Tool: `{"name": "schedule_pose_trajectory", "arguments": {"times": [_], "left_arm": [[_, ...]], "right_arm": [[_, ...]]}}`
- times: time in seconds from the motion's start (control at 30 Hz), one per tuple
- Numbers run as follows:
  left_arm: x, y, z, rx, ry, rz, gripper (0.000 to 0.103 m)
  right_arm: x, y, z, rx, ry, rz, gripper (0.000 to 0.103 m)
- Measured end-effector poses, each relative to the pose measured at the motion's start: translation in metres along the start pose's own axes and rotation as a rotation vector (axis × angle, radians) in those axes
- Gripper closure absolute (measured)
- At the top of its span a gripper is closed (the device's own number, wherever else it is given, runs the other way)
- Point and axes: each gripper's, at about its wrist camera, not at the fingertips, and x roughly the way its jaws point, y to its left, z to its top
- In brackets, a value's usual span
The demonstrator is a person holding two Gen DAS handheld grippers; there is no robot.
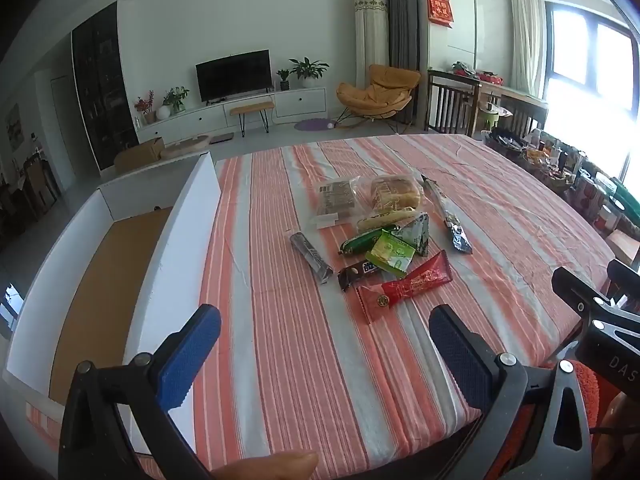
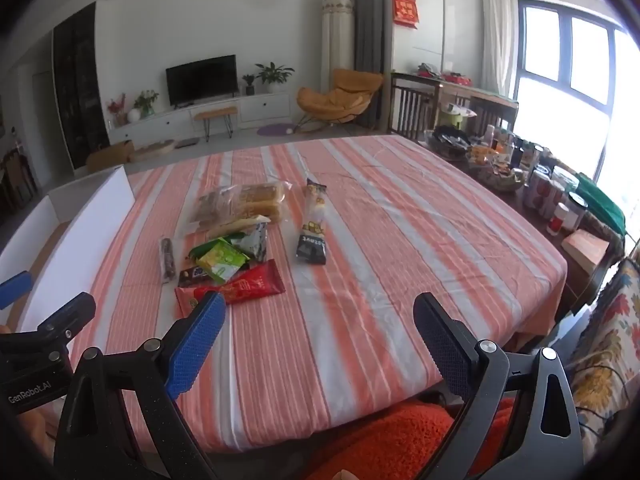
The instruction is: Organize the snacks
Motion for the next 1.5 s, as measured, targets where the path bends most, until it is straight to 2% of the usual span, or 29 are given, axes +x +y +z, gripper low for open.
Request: {"name": "schedule_pose_trajectory", "arguments": {"times": [0.07, 0.1, 0.13, 0.2, 0.4, 0.8, 1.0, 1.2, 1.27, 1.4, 1.5], "left_arm": [[-0.002, -0.005, -0.002, -0.013, 0.007, 0.013, 0.000], [0.011, -0.004, 0.002, -0.014, 0.063, -0.001, 0.000], [0.017, -0.006, 0.003, -0.014, 0.074, -0.004, 0.000], [0.024, -0.003, 0.000, -0.031, 0.082, -0.017, 0.000], [0.031, 0.001, -0.004, -0.055, 0.086, -0.025, 0.000], [0.032, 0.004, -0.011, -0.061, 0.098, -0.049, 0.000], [0.029, -0.002, -0.012, -0.030, 0.099, -0.062, 0.000], [0.033, -0.018, 0.006, 0.079, 0.075, -0.107, 0.000], [0.035, -0.015, 0.008, 0.051, 0.068, -0.113, 0.000], [0.042, -0.001, -0.003, -0.089, 0.073, -0.092, 0.000], [0.058, 0.002, -0.016, -0.122, 0.140, -0.098, 0.000]], "right_arm": [[-0.003, 0.002, 0.000, 0.000, -0.022, 0.000, 0.006], [-0.004, 0.003, 0.000, -0.001, -0.036, -0.002, 0.006], [-0.006, 0.005, -0.001, -0.002, -0.051, -0.004, 0.006], [0.008, -0.006, -0.009, 0.032, -0.008, 0.013, 0.006], [0.023, 0.003, -0.016, -0.015, 0.012, 0.016, 0.006], [0.022, 0.007, -0.016, -0.039, -0.005, -0.008, 0.006], [0.020, 0.009, -0.018, -0.065, -0.019, -0.006, 0.006], [0.024, 0.002, -0.021, -0.038, -0.027, -0.004, 0.006], [0.028, -0.002, -0.023, -0.026, -0.017, -0.010, 0.006], [0.040, -0.009, -0.026, -0.004, 0.008, -0.020, 0.006], [0.045, -0.013, -0.029, 0.003, 0.023, -0.019, 0.006]]}}
